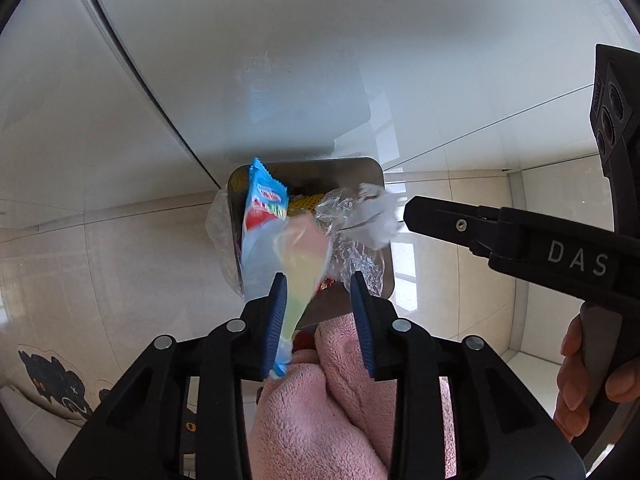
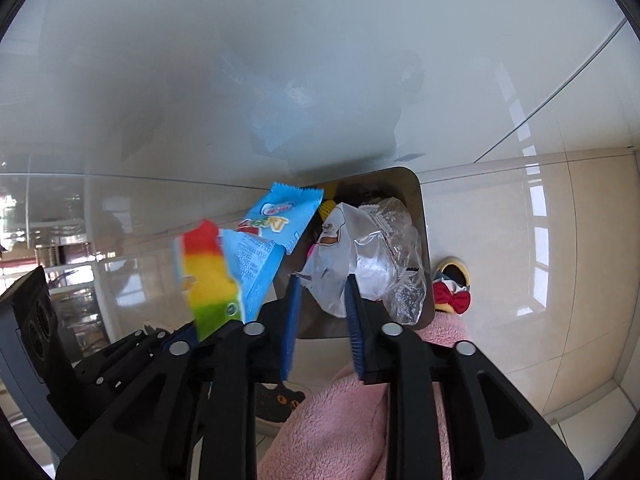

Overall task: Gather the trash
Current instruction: 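Carry both wrappers down over the black bin and open both tools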

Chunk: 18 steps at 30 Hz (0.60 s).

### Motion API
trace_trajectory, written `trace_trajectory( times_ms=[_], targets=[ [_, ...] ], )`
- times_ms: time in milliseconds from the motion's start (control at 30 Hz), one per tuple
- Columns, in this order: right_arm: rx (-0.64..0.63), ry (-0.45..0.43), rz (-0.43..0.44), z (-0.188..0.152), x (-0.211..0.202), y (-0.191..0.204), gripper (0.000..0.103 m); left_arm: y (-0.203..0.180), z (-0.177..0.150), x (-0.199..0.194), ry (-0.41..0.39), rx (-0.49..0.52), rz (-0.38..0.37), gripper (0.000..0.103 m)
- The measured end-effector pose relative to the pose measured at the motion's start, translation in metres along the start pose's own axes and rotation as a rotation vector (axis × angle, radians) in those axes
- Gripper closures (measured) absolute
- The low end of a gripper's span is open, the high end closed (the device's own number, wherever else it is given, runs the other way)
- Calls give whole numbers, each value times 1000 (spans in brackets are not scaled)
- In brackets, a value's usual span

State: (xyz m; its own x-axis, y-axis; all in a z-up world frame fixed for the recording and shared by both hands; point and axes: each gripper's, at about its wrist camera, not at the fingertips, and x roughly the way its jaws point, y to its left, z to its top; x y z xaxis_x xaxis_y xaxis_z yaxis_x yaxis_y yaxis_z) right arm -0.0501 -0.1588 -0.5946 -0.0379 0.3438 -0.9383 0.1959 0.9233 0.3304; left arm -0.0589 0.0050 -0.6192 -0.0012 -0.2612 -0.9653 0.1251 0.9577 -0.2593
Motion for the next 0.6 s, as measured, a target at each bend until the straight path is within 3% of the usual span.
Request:
trace_trajectory(
  times_ms=[167, 300, 433, 600],
  targets=[
    [20, -9, 7, 1, -2, 1, 46, 5, -3, -4, -9, -2, -5, 44],
    [30, -19, -10, 2, -5, 1, 26, 3, -5, -15, -20, -6, -12, 31],
    [32, -32, -27, 3, -14, 2, 13, 2, -4, -30, -36, -3, -17, 29],
    [19, -61, -38, -1, -40, 11, 13, -7, -5, -63, -71, -3, -9, 24]
  ],
)
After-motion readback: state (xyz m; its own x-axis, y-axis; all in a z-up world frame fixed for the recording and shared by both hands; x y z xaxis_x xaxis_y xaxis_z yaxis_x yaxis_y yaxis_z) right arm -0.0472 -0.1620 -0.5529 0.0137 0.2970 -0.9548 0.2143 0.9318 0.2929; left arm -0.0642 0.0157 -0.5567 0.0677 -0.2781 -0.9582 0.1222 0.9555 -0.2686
